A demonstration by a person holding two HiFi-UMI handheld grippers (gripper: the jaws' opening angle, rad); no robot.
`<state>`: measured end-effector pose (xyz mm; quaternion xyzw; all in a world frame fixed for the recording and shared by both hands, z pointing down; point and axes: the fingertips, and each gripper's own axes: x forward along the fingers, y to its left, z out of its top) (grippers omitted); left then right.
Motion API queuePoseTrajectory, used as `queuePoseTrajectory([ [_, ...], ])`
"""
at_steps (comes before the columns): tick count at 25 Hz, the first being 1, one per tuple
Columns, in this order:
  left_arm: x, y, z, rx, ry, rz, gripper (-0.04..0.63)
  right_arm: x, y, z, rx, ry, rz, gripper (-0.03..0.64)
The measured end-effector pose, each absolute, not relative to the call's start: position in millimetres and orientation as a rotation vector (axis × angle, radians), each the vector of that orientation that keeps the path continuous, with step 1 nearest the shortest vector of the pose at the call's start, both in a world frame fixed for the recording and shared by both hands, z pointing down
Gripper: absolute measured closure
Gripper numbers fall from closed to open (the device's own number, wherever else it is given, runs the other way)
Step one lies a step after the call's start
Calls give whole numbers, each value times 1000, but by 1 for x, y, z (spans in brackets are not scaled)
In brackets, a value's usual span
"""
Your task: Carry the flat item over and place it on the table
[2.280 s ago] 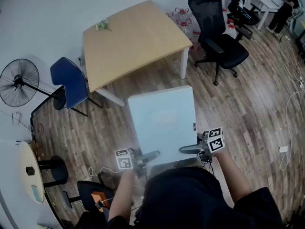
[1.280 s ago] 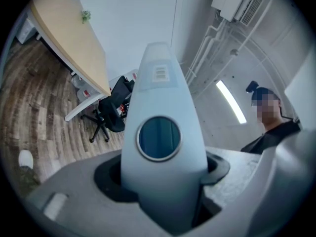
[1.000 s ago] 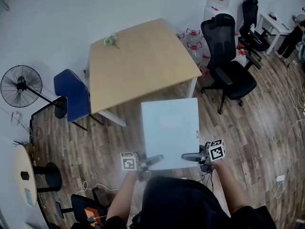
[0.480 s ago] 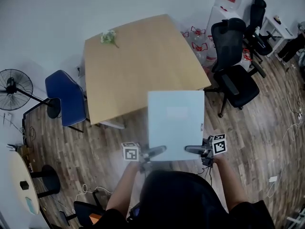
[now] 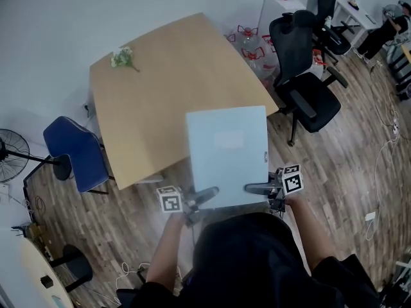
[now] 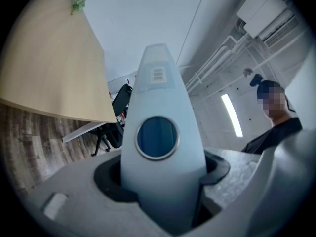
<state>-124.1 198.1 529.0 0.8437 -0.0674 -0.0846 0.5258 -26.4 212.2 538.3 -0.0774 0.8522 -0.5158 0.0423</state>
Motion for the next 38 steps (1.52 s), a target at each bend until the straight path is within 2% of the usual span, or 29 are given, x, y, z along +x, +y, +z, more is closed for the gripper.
queuePoseTrajectory([
  [12,-120,112,550,1986,-234,-214,271,-21,122,561,-179,2595,-1627,302],
  [31,-17,-145,602,1785,-411,-239,258,86,-146,604,-55,2471,-1933,304],
  [38,7,-229,647,1638,-470,-276,252,105,-241,635,17,2420,-2028,308],
])
